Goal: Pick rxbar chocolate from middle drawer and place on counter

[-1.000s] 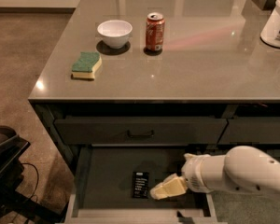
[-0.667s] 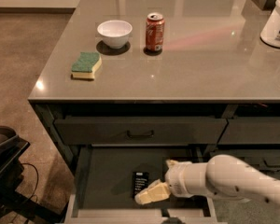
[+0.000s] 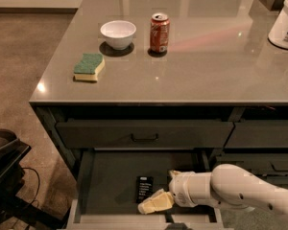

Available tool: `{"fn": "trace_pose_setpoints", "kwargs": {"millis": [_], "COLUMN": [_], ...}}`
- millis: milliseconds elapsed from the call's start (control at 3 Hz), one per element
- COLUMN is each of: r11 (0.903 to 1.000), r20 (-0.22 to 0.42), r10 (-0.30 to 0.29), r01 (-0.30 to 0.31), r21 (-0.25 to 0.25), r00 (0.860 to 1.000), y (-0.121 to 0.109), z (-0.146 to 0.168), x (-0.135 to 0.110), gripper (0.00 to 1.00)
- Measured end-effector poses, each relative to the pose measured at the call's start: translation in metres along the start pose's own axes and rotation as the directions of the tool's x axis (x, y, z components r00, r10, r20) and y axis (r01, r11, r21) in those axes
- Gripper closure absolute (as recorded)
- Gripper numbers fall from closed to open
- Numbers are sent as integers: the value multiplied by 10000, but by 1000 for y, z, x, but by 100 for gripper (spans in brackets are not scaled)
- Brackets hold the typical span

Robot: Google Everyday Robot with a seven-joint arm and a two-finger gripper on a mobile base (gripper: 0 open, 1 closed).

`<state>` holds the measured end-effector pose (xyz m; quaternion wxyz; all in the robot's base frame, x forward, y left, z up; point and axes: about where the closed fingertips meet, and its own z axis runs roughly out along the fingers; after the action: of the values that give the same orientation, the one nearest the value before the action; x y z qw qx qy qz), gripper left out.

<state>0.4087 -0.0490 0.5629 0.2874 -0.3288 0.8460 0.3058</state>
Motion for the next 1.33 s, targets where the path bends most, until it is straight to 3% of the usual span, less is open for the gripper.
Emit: {"fn": "trace_pose_setpoints", "kwargs": {"millis": [333,667,1000,1333], "r11": [9996,9974,9975,9939], "r20": [94,534,533,701], "r10": [-74,-318,-346,-733], "r01": [76,351,378,787], "r21": [-267,-624,-605,-770], "r00": [9999,9981,9980,9948], "y": [-14,-39,-39,-43], "z": [26,84,83,105], "x": [12,38,37,35], "gripper": [0,0,0,0]}}
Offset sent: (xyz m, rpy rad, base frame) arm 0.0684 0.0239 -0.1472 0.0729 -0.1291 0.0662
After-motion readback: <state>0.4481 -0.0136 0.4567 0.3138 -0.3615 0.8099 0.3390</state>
